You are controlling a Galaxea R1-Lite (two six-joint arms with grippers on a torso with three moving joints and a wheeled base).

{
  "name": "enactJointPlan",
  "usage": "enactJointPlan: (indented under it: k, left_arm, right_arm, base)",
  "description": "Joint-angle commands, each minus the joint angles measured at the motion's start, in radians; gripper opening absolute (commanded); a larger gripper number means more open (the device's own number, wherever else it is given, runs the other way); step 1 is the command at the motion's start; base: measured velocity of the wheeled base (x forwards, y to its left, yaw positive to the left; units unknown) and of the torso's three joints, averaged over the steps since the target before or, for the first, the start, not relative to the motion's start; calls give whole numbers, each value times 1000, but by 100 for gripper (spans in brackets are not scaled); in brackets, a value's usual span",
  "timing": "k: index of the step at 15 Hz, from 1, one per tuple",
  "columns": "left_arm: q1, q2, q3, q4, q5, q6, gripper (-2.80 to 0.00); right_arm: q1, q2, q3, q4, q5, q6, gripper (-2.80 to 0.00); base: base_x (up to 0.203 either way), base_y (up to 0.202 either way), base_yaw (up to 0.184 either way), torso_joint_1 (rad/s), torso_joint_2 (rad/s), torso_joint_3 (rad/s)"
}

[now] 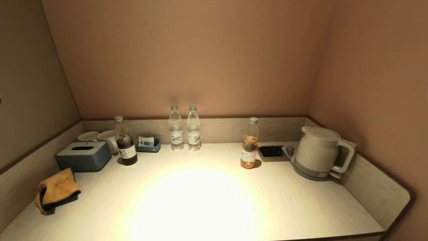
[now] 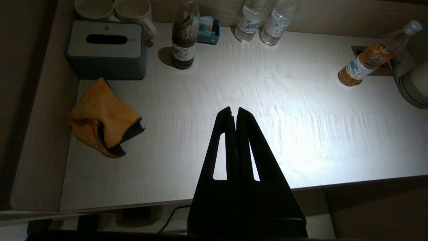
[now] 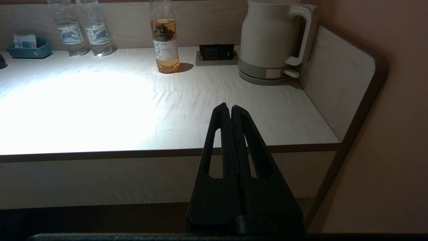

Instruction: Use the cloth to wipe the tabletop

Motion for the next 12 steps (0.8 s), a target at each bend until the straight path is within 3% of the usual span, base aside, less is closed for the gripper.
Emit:
enactJointPlan:
  k: [1, 4, 7, 10, 12]
  left_arm:
    - [1, -202, 76, 3, 9, -5, -280]
    - [1, -362, 164, 1, 88, -8, -280]
    - [3, -477, 251, -42, 292, -20, -280]
    - [3, -585, 428, -267, 469, -36, -280]
    - [-13, -695, 561, -403, 536, -19, -280]
  right_arm:
    - [0, 0, 0, 0, 0, 0, -280]
    - [0, 0, 0, 0, 0, 0, -280]
    - [0, 0, 0, -1, 0, 0, -280]
    - [0, 0, 0, 0, 0, 0, -280]
    - [0, 0, 0, -1, 0, 0, -280]
  base:
    - [0, 0, 0, 0, 0, 0]
    - [0, 0, 0, 0, 0, 0]
    - [0, 0, 0, 0, 0, 0]
    - [0, 0, 0, 0, 0, 0]
    - [0, 0, 0, 0, 0, 0]
